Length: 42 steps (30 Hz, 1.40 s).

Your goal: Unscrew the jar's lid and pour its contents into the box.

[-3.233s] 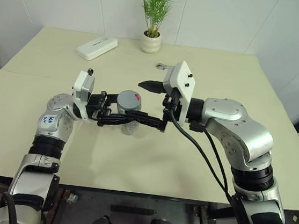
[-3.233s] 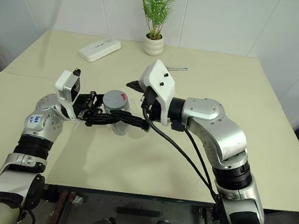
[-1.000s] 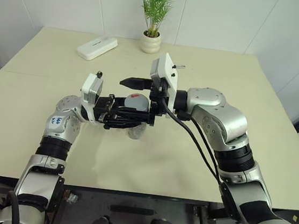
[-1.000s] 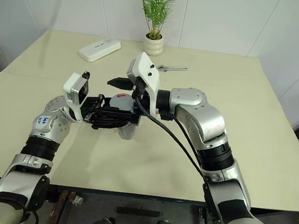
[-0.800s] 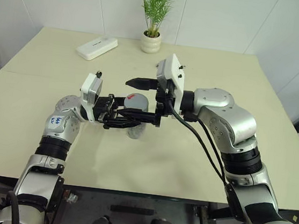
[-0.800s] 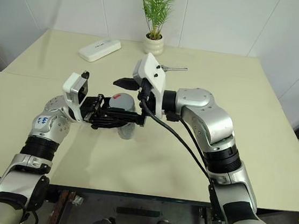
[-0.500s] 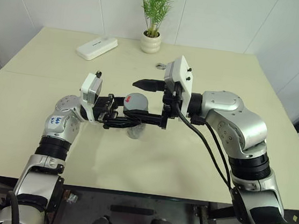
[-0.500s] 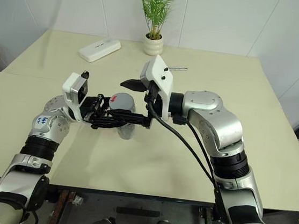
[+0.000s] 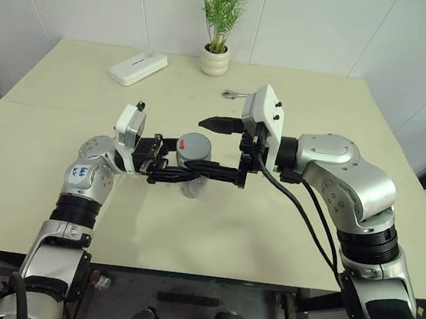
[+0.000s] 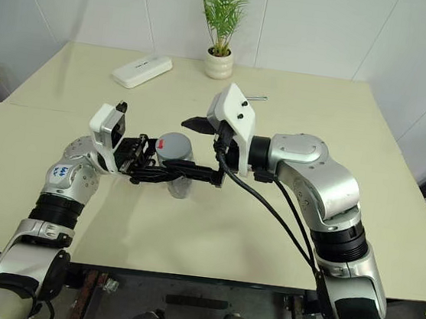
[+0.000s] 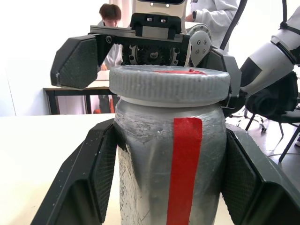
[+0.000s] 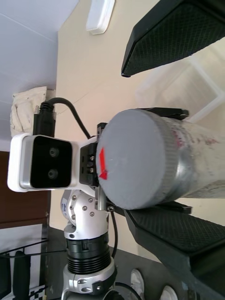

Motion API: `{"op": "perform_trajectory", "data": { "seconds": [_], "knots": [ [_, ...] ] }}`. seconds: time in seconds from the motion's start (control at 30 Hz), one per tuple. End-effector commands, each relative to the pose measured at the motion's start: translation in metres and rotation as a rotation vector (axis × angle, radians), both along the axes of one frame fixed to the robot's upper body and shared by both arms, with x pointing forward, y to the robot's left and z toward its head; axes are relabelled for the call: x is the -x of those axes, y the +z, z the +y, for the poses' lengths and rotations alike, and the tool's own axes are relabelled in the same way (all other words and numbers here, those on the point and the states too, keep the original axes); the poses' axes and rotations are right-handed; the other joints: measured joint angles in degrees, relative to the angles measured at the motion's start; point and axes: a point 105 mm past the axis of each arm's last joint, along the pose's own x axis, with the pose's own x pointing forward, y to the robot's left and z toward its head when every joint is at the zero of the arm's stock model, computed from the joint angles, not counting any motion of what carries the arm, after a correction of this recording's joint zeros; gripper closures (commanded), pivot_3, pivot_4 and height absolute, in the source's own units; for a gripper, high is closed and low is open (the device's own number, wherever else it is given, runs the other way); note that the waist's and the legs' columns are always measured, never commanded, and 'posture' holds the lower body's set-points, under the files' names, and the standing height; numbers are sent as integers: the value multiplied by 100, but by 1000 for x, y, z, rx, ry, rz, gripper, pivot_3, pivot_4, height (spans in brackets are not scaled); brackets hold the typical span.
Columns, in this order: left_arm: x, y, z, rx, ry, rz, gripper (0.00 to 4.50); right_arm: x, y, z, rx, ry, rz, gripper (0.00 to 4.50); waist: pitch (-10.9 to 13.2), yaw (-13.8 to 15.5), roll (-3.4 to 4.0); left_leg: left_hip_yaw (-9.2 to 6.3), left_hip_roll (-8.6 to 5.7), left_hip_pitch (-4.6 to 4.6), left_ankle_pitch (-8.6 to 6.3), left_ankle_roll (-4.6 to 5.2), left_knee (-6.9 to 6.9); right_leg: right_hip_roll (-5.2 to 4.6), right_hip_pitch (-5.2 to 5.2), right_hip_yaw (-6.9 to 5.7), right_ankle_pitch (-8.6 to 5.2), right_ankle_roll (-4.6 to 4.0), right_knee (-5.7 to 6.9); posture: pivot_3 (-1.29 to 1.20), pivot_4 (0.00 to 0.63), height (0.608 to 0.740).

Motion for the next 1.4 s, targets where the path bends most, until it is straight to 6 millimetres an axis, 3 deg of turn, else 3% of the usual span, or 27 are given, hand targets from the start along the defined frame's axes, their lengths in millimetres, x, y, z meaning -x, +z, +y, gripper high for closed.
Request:
{"op": "perform_trajectory", "data": {
  "seconds": [0.03,0.9,1.03,1.2,1.4],
  "knots": [
    [12,5,4,-19,-100,-64,1839,2,13,-10,-33,-37,-51,0,0,2,0,0,0,0,0,0,0,0,0,0,0,0,0,0,150,740],
    [8,6,4,-25,-87,-71,1839,22,-3,-29,46,-56,-16,0,0,17,0,-1,0,-1,0,0,1,-1,1,0,0,0,-4,0,150,740],
    [8,7,4,-24,-88,-72,1839,22,5,-33,21,-82,-28,0,0,6,0,0,0,-1,0,0,1,-1,1,1,0,0,-2,0,150,740],
    [8,6,2,-17,-95,-80,1839,22,25,-25,-73,-61,-37,0,0,-2,0,0,0,1,0,0,2,1,1,1,0,0,1,0,150,740],
    [10,6,-3,-6,-111,-93,1839,25,31,-4,-117,12,-25,0,0,14,0,-1,0,0,0,1,2,-1,2,1,0,0,-2,0,150,740]
  ]
}}
